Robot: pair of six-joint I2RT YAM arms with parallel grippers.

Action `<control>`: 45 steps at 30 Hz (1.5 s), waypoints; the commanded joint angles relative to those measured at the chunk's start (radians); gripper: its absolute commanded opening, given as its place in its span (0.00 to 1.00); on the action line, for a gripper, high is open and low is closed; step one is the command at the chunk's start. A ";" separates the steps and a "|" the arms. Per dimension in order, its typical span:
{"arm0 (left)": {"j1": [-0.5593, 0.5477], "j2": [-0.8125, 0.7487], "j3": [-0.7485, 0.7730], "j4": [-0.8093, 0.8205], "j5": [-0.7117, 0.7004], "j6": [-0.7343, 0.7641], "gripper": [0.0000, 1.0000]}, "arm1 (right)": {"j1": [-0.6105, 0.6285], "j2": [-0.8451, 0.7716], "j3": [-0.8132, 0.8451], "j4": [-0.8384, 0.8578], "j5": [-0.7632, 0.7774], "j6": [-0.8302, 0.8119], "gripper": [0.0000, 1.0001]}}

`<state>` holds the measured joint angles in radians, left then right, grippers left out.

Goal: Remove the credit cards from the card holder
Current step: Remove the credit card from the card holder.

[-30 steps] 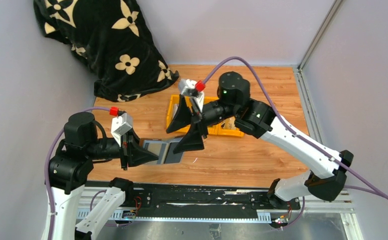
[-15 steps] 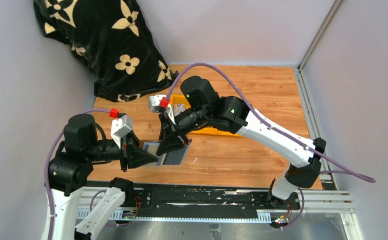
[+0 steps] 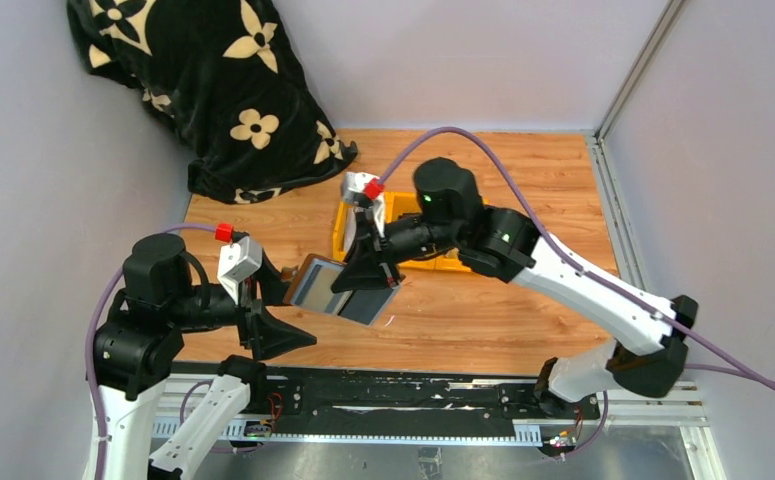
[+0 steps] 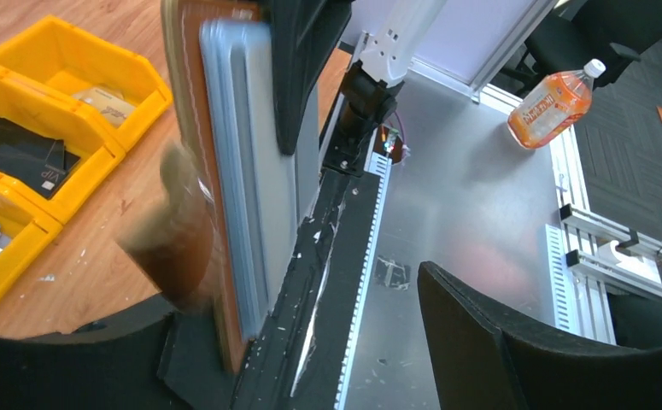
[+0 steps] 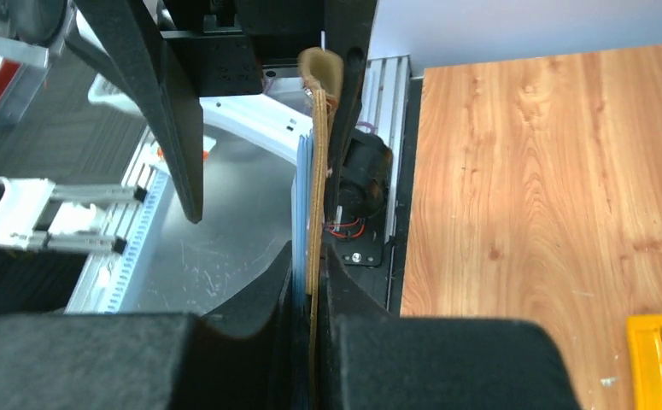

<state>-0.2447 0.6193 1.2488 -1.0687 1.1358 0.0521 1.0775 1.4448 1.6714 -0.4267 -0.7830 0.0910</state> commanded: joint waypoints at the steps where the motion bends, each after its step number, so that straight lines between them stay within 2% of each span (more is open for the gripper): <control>1: -0.005 -0.015 0.028 -0.031 0.027 0.048 0.73 | -0.019 -0.170 -0.219 0.415 0.124 0.244 0.00; 4: -0.005 -0.009 0.046 -0.031 0.031 0.042 0.68 | -0.018 -0.257 -0.429 0.725 0.185 0.417 0.00; 7: -0.005 -0.001 0.052 -0.032 0.046 0.028 0.57 | -0.014 -0.297 -0.543 0.904 0.219 0.530 0.00; 12: -0.005 0.009 0.074 -0.033 0.048 0.014 0.42 | 0.022 -0.296 -0.574 0.911 0.238 0.538 0.00; 17: -0.005 0.010 0.080 -0.031 0.031 0.018 0.14 | 0.040 -0.277 -0.576 0.905 0.229 0.544 0.00; 20: -0.005 0.009 0.073 -0.031 0.024 0.027 0.03 | 0.041 -0.275 -0.571 0.884 0.219 0.536 0.00; 24: -0.005 0.013 0.072 -0.031 0.028 0.024 0.05 | 0.040 -0.279 -0.561 0.830 0.233 0.509 0.00; 25: -0.005 0.011 0.067 -0.032 0.045 0.024 0.11 | 0.041 -0.283 -0.562 0.826 0.240 0.505 0.00; 28: -0.005 0.005 0.050 -0.032 0.073 0.018 0.37 | 0.041 -0.287 -0.562 0.839 0.247 0.508 0.00; 31: -0.005 0.006 0.049 -0.033 0.103 0.009 0.48 | 0.041 -0.279 -0.559 0.867 0.237 0.522 0.00; 33: -0.005 0.013 0.058 -0.033 0.125 0.005 0.50 | 0.042 -0.270 -0.559 0.881 0.230 0.532 0.00; 38: -0.005 0.033 0.055 -0.033 0.121 0.006 0.36 | 0.062 -0.241 -0.557 0.905 0.202 0.536 0.00; 42: -0.005 0.045 0.036 -0.034 0.107 0.013 0.15 | 0.074 -0.233 -0.547 0.892 0.180 0.504 0.00; 43: -0.005 0.045 0.032 -0.032 0.101 0.017 0.08 | 0.075 -0.232 -0.543 0.870 0.173 0.492 0.02; 45: -0.005 0.046 0.025 -0.031 0.097 0.031 0.00 | 0.074 -0.229 -0.524 0.804 0.148 0.449 0.08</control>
<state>-0.2443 0.6544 1.2884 -1.0790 1.1728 0.0128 1.1381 1.2026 1.0985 0.4240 -0.6086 0.6014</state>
